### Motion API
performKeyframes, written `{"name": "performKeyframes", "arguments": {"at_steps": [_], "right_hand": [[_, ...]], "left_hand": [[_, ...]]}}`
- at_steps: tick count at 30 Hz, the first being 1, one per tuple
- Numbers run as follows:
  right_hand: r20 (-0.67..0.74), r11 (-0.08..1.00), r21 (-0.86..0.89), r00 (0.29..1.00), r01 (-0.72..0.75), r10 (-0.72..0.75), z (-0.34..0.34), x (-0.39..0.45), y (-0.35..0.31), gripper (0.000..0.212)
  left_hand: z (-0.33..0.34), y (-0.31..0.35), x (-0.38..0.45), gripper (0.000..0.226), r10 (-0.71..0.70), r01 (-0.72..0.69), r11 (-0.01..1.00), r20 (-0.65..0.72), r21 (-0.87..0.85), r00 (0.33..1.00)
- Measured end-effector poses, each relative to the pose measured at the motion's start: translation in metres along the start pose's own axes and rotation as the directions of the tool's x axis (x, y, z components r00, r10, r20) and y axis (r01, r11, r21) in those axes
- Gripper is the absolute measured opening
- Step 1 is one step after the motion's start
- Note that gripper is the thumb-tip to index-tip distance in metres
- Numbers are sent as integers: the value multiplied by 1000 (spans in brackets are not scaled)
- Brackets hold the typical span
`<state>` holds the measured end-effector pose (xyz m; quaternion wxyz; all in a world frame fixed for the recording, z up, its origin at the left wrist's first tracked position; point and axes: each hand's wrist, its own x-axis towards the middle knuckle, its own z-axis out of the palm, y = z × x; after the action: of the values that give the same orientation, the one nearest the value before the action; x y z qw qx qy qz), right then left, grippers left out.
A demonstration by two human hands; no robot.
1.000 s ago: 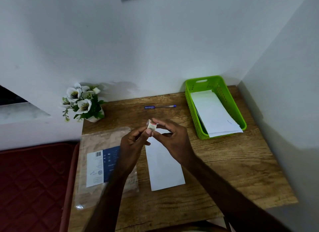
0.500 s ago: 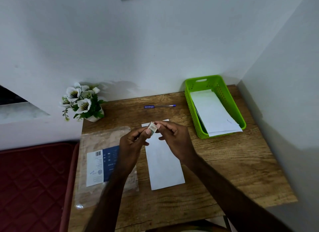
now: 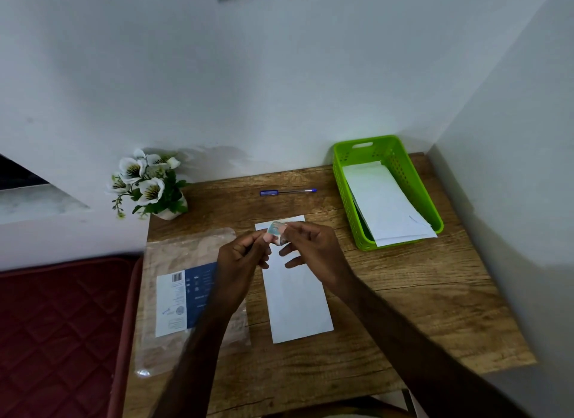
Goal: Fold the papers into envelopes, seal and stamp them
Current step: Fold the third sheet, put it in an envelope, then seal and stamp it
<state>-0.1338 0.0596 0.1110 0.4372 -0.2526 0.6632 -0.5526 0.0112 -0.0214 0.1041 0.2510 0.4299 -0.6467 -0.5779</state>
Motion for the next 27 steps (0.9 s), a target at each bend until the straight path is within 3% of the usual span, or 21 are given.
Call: {"name": "performKeyframes", "arguments": {"at_steps": [4, 11, 16, 19, 27], "right_hand": [[29, 962, 186, 980, -200, 198, 3, -2, -5, 30], [68, 956, 188, 974, -225, 216, 3, -2, -4, 33], [51, 983, 120, 990, -137, 132, -1, 0, 0, 27], [-14, 997, -65, 999, 47, -48, -8, 2, 6, 26], [-2, 882, -318, 930, 347, -367, -18, 3, 12, 29]], "left_hand": [[2, 3, -1, 23, 37, -38, 999, 53, 15, 998], [1, 0, -1, 24, 41, -41, 999, 46, 4, 998], [4, 0, 0, 22, 46, -45, 996, -9, 82, 999], [3, -3, 2, 23, 55, -53, 992, -16, 111, 998], [-1, -5, 0, 24, 44, -47, 997, 42, 60, 998]]}}
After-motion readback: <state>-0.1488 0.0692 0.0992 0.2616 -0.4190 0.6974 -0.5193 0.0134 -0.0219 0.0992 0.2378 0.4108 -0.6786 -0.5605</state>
